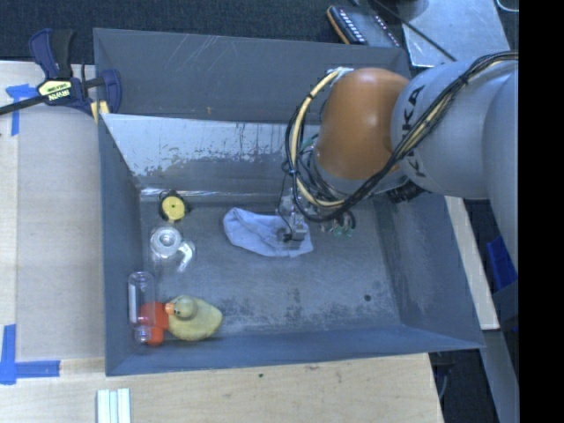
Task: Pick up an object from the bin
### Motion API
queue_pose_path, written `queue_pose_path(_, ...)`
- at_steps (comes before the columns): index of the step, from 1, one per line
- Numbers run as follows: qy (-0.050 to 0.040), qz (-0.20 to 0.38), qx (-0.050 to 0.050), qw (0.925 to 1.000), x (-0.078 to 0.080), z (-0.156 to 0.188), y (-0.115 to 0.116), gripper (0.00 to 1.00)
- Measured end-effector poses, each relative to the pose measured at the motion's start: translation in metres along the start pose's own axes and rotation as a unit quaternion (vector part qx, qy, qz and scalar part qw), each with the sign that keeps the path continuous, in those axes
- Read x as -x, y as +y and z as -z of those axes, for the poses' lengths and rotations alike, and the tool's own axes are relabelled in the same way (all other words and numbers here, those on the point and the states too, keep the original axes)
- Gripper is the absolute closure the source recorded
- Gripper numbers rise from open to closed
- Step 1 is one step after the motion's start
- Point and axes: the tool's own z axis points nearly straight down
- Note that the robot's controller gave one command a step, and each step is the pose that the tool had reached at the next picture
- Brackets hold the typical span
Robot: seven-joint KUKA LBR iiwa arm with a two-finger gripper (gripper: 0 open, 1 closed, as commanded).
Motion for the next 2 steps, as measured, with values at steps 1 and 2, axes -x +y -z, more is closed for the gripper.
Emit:
queue_pose_path(1,-0.0029,0.0,0.0,1.0,0.0014,0.0195,0.0001,1.0)
queue_pose_path(2,-0.0048,0.0,0.0,1.0,0.0025,0.0294,0.0001,1.0)
